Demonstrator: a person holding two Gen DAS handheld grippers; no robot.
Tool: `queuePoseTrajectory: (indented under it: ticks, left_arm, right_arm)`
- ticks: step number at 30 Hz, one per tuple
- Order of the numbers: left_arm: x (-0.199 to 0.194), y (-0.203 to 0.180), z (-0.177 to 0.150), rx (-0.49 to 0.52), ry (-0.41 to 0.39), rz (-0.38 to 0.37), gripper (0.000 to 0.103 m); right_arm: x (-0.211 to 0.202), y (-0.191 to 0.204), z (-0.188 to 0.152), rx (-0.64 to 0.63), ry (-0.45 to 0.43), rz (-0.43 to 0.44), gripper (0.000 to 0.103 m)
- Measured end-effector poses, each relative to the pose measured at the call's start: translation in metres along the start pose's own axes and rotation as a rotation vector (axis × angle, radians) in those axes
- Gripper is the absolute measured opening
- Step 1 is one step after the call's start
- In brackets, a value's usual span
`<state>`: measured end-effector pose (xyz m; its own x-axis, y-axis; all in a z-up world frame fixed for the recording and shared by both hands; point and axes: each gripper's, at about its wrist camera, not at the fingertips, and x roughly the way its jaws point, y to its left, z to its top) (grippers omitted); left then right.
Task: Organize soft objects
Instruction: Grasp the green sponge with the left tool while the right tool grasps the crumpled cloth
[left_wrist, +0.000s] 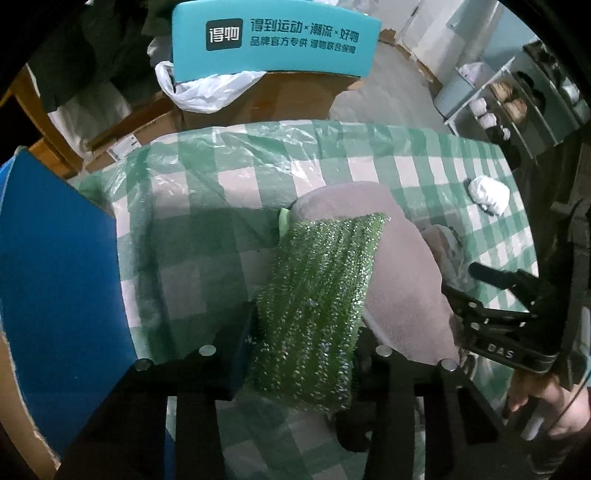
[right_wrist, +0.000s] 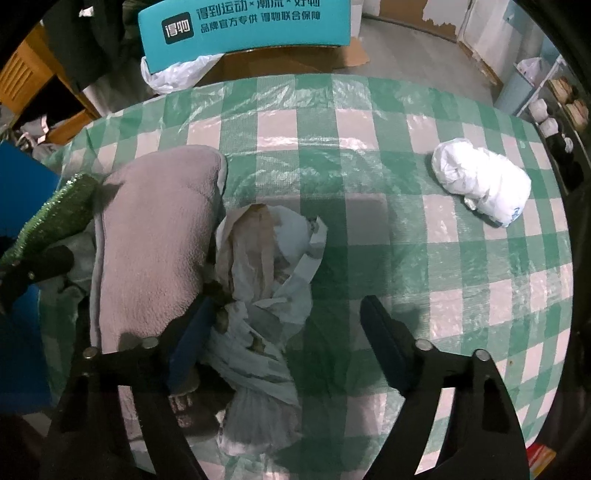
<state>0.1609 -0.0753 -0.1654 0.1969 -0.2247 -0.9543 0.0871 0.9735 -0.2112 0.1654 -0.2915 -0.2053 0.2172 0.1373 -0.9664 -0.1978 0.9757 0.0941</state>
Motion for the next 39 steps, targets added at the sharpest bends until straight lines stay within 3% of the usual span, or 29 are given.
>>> queuePoseTrajectory:
  ticks: [2, 4, 10, 17, 22, 25, 27, 32, 39]
  left_arm:
    - [-0.003, 0.002, 0.0, -0.009, -0.002, -0.014, 0.039]
    - [-0.007, 0.004, -0.001, -0.017, -0.007, -0.025, 0.038]
    - [-0.013, 0.006, -0.005, -0.02, 0.006, -0.054, 0.038]
    - [-0.02, 0.002, -0.021, -0.02, 0.01, -0.106, 0.038]
    - [-0.022, -0.005, -0.041, -0.019, 0.021, -0.104, 0.039]
    - [-0.018, -0.009, -0.052, -0.019, 0.027, -0.092, 0.044]
    - [-0.013, -0.008, -0.056, -0.032, 0.043, -0.088, 0.057]
    - [-0.006, -0.005, -0.057, -0.044, 0.046, -0.059, 0.077]
    - [-0.011, 0.011, -0.055, -0.122, 0.014, -0.066, 0.079]
  right_arm:
    - [0.002, -0.001, 0.0, 0.006, 0.008, 0.005, 0.063]
    - [0.005, 0.0, 0.0, 0.012, 0.019, 0.022, 0.044]
    - [0.0, 0.001, -0.004, -0.006, 0.006, 0.021, 0.032]
    - [-0.021, 0.005, -0.007, -0.029, -0.036, 0.0, 0.031]
    - [-0.033, 0.01, -0.01, -0.037, -0.051, 0.006, 0.031]
    - [-0.041, 0.013, -0.011, -0.042, -0.059, 0.013, 0.031]
    - [-0.048, 0.016, -0.013, -0.043, -0.071, 0.021, 0.031]
    - [-0.065, 0.023, -0.015, -0.057, -0.103, 0.044, 0.031]
    - [-0.07, 0.035, -0.023, -0.089, -0.106, 0.056, 0.031]
